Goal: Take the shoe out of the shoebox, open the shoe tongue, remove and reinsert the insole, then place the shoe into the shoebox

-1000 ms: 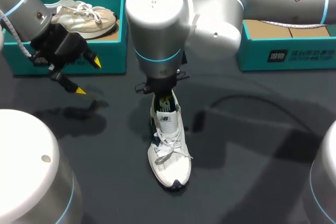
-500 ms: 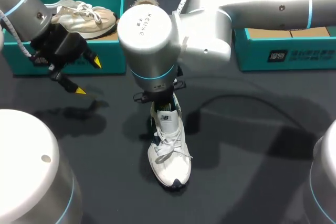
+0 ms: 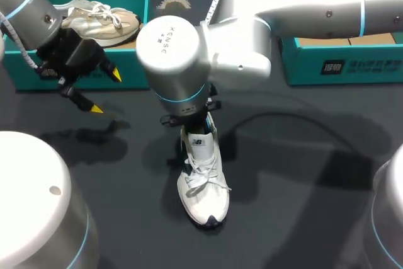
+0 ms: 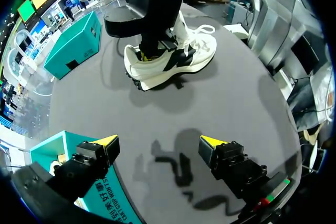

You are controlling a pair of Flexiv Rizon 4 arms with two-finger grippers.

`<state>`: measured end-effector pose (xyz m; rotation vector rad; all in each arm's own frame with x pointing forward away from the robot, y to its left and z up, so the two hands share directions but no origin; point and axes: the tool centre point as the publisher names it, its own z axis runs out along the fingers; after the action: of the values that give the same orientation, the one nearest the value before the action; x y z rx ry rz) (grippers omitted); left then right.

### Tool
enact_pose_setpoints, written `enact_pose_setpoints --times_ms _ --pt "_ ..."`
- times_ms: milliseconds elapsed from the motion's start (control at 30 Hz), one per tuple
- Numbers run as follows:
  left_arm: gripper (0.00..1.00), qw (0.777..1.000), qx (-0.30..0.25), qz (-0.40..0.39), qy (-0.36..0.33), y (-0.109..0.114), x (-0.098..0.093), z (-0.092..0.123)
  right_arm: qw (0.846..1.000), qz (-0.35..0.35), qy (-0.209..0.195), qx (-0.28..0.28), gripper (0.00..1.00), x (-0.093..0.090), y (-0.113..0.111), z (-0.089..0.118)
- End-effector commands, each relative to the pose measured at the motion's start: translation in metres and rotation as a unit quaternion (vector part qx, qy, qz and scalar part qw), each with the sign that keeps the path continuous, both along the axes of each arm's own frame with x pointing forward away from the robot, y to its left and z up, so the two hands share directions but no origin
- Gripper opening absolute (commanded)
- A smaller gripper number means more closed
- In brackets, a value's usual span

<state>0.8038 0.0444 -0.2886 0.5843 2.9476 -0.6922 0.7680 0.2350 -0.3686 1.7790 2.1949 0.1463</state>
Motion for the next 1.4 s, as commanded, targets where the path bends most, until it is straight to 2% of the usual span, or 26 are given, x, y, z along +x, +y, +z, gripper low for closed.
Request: enact_pose_setpoints --times_ms 33,200,533,800,967,1200,1400 --pt "1.0 1.0 0.001 0.0 0.0 0.001 -0.001 0.001 0.998 -0.015 -0.029 -0.059 0.0 -0.014 0.001 0.022" --pt "1.0 1.0 0.001 0.0 0.0 0.001 -0.001 0.001 0.992 -0.032 -0.039 -0.114 0.0 -0.016 -0.002 0.023" --pt "1.0 1.0 0.001 0.0 0.0 0.001 -0.001 0.001 0.989 -0.04 -0.026 -0.142 0.0 -0.01 -0.009 -0.005" --pt "1.0 1.0 0.001 0.0 0.0 0.001 -0.001 0.001 0.99 -0.039 -0.011 -0.138 0.0 -0.008 -0.011 -0.019" --pt "1.0 1.0 0.001 0.0 0.0 0.001 -0.001 0.001 0.991 -0.036 -0.02 -0.128 0.0 -0.013 -0.01 -0.009" --pt "1.0 1.0 0.001 0.0 0.0 0.001 -0.001 0.001 0.995 -0.038 -0.03 -0.083 0.0 -0.015 -0.016 0.011" --pt "1.0 1.0 0.001 0.0 0.0 0.001 -0.001 0.001 0.996 -0.054 -0.026 -0.062 0.0 -0.011 -0.023 0.009"
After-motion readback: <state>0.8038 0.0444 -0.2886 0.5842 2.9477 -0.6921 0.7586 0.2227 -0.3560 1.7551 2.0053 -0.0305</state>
